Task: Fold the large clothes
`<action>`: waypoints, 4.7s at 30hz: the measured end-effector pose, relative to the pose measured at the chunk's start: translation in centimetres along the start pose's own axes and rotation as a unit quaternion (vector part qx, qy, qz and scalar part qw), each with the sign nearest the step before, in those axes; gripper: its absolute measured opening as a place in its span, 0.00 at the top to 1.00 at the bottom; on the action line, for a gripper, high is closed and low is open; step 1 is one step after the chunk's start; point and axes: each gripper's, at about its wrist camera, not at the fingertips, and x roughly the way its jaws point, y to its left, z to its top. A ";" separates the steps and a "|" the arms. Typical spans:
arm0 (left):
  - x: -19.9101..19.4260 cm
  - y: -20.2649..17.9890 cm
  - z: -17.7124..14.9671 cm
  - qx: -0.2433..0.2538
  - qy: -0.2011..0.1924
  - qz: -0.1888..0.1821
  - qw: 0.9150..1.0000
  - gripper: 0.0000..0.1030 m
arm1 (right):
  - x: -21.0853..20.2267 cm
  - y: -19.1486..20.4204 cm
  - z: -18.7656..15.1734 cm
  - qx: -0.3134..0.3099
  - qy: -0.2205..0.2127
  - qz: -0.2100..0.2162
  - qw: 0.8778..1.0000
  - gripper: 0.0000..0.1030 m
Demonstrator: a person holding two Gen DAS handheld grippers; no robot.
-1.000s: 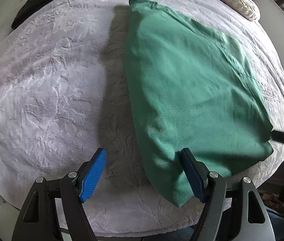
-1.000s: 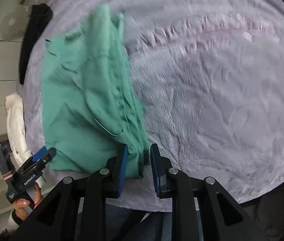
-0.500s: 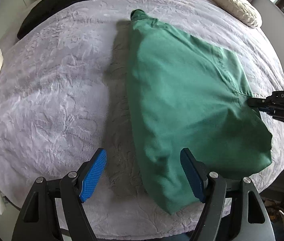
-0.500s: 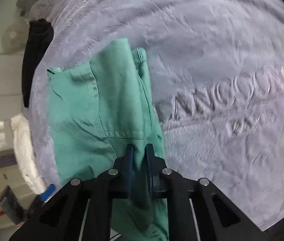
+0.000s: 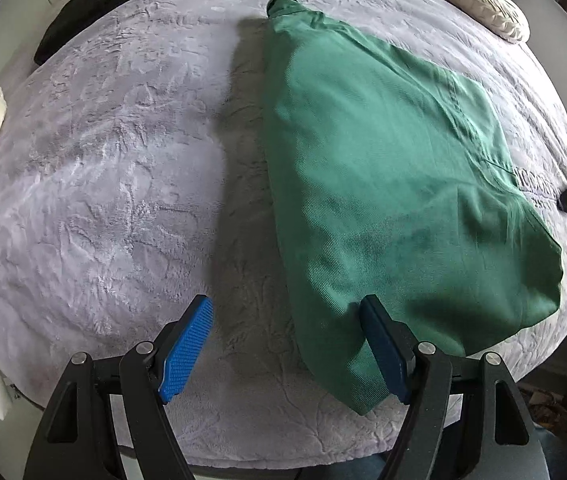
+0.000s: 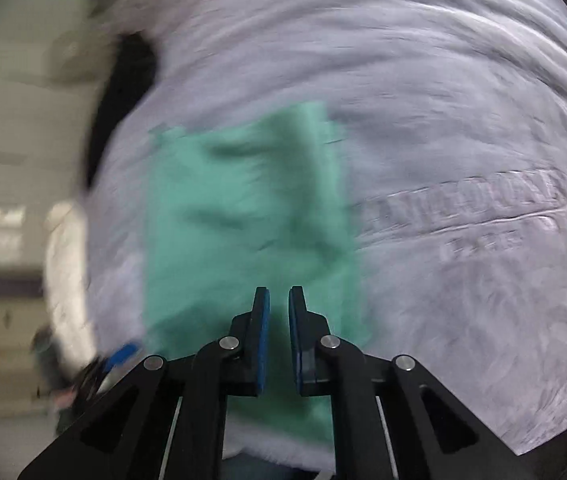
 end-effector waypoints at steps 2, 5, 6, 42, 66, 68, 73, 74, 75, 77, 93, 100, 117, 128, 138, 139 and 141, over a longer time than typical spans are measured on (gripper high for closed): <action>0.1 0.0 0.0 0.001 0.001 0.000 1.000 0.25 | 0.5 1.2 -1.7 -0.031 0.026 0.001 0.999 0.90; 0.1 -0.2 0.1 0.002 0.002 -0.003 1.000 0.25 | 2.2 0.4 -3.9 -0.046 0.058 -0.062 0.995 0.90; 0.2 -0.4 0.2 0.003 0.004 -0.005 1.000 0.25 | 2.9 -1.2 -4.5 -0.018 0.067 -0.076 0.995 0.93; -6.0 -2.3 2.7 -0.009 -0.057 0.040 0.998 0.00 | -2.3 5.1 -2.6 -0.031 -0.010 -0.170 0.985 0.33; -10.6 -5.0 4.9 -0.008 -0.105 0.060 0.993 0.00 | -5.5 8.5 -2.2 -0.061 -0.071 -0.272 0.958 0.00; -10.7 -5.1 4.9 -0.007 -0.107 0.061 0.992 0.00 | -5.7 8.6 -2.1 -0.064 -0.074 -0.272 0.957 0.00; -10.9 -5.4 5.0 -0.005 -0.109 0.062 0.992 0.00 | -5.8 8.4 -1.8 -0.057 -0.075 -0.266 0.959 0.00; -10.9 -5.4 5.0 -0.005 -0.110 0.062 0.992 0.00 | -5.8 8.4 -1.9 -0.055 -0.076 -0.265 0.960 0.00; -10.9 -5.4 5.0 -0.005 -0.110 0.062 0.992 0.00 | -5.8 8.4 -1.8 -0.054 -0.076 -0.264 0.960 0.00; -10.9 -5.4 5.1 -0.006 -0.110 0.062 0.992 0.00 | -5.8 8.4 -1.8 -0.052 -0.075 -0.262 0.961 0.00; -11.0 -6.2 5.6 0.002 -0.112 0.062 0.992 0.00 | -5.7 8.6 -1.5 -0.053 -0.073 -0.257 0.962 0.00; -11.0 -6.1 5.7 0.002 -0.111 0.062 0.992 0.00 | -5.7 8.6 -1.6 -0.051 -0.072 -0.257 0.963 0.00; -11.0 -6.0 5.8 0.000 -0.112 0.062 0.992 0.00 | -5.4 8.7 -1.5 -0.053 -0.068 -0.258 0.962 0.00; -11.0 -6.0 5.8 0.000 -0.112 0.062 0.992 0.00 | -5.4 8.5 -1.5 -0.054 -0.066 -0.257 0.963 0.00; -11.1 -6.1 5.7 0.000 -0.113 0.063 0.992 0.00 | -5.5 8.5 -1.6 -0.056 -0.067 -0.256 0.963 0.00; -11.1 -6.1 5.7 0.001 -0.113 0.063 0.992 0.00 | -5.5 8.4 -1.6 -0.057 -0.066 -0.257 0.963 0.00; -11.1 -6.1 5.7 0.001 -0.113 0.063 0.992 0.00 | -5.5 8.5 -1.6 -0.057 -0.067 -0.256 0.963 0.00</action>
